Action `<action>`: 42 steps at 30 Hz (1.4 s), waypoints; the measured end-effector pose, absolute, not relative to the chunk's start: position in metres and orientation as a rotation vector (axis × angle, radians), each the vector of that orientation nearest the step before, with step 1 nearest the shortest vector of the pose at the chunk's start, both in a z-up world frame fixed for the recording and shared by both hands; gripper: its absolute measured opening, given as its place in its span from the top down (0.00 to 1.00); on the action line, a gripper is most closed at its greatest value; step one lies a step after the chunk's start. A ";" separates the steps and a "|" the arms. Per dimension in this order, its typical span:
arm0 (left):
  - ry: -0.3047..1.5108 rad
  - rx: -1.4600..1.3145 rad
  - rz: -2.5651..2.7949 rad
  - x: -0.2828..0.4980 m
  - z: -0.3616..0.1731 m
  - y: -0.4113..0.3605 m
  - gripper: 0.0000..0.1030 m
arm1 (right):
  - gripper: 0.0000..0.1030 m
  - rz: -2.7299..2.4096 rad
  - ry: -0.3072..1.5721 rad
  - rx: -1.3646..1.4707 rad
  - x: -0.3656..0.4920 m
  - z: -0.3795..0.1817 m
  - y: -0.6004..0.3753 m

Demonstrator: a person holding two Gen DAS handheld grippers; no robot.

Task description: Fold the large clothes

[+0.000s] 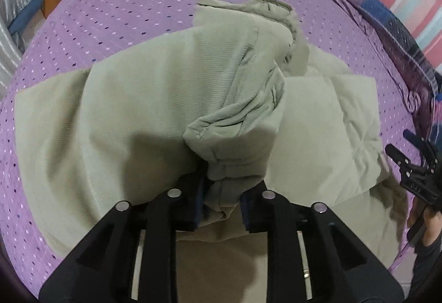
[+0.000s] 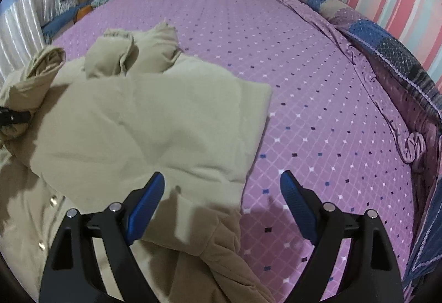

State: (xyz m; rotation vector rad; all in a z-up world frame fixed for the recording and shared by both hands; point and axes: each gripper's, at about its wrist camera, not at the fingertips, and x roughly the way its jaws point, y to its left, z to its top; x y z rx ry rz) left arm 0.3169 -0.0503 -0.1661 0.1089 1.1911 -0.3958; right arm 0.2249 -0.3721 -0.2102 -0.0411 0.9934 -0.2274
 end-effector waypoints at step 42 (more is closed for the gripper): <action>1.043 0.060 -0.013 0.292 -0.146 0.187 0.16 | 0.92 0.164 0.877 -0.060 0.292 -0.163 -0.185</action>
